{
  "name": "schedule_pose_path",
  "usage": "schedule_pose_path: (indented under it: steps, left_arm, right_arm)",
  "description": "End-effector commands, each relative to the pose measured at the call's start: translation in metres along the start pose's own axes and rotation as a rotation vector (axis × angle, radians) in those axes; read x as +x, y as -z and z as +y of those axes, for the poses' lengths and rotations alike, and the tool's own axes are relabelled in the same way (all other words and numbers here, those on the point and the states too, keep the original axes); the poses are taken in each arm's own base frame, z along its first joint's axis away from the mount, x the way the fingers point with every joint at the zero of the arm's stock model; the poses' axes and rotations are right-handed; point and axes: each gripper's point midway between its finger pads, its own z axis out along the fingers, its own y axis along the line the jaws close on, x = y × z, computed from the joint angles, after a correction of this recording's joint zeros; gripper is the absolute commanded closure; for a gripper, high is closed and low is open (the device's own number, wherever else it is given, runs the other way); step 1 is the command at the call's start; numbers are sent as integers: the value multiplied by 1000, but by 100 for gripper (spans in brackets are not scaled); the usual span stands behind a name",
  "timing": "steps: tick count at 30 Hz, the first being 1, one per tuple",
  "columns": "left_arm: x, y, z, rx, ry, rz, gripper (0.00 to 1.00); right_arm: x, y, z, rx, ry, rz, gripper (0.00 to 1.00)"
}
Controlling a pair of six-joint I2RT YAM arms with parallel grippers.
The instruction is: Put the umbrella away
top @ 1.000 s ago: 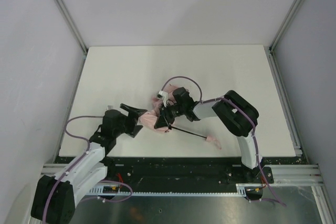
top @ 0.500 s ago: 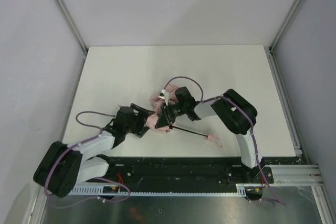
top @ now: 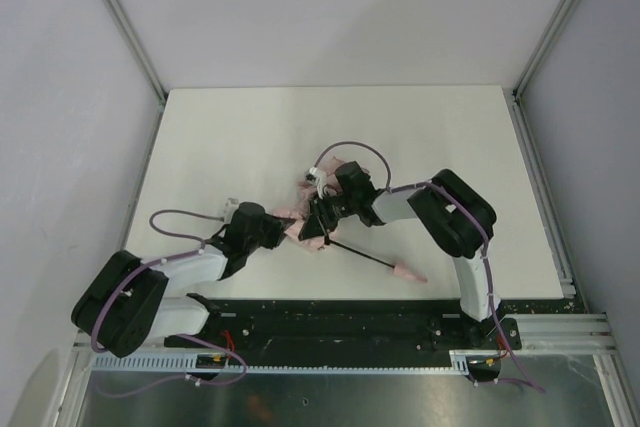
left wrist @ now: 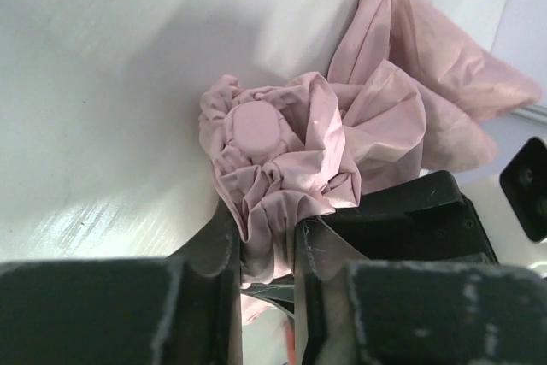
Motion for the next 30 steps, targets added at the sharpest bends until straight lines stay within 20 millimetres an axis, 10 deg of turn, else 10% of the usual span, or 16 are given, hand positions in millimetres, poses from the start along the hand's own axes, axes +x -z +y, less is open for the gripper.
schedule_pose_path:
  steps: [1,13,22,30]
  left_arm:
    - [-23,-1,34,-106,-121,-122,96]
    - [-7,7,42,-166,-36,-36,100]
    - [4,10,38,-165,6,22,100]
    - [5,19,32,-152,31,32,100]
  right_arm:
    - [69,15,-22,186,-209,212,86]
    - [-15,59,19,640,233,145,18]
    - [-42,42,45,843,592,61,13]
    - [-27,-2,6,860,643,46,23]
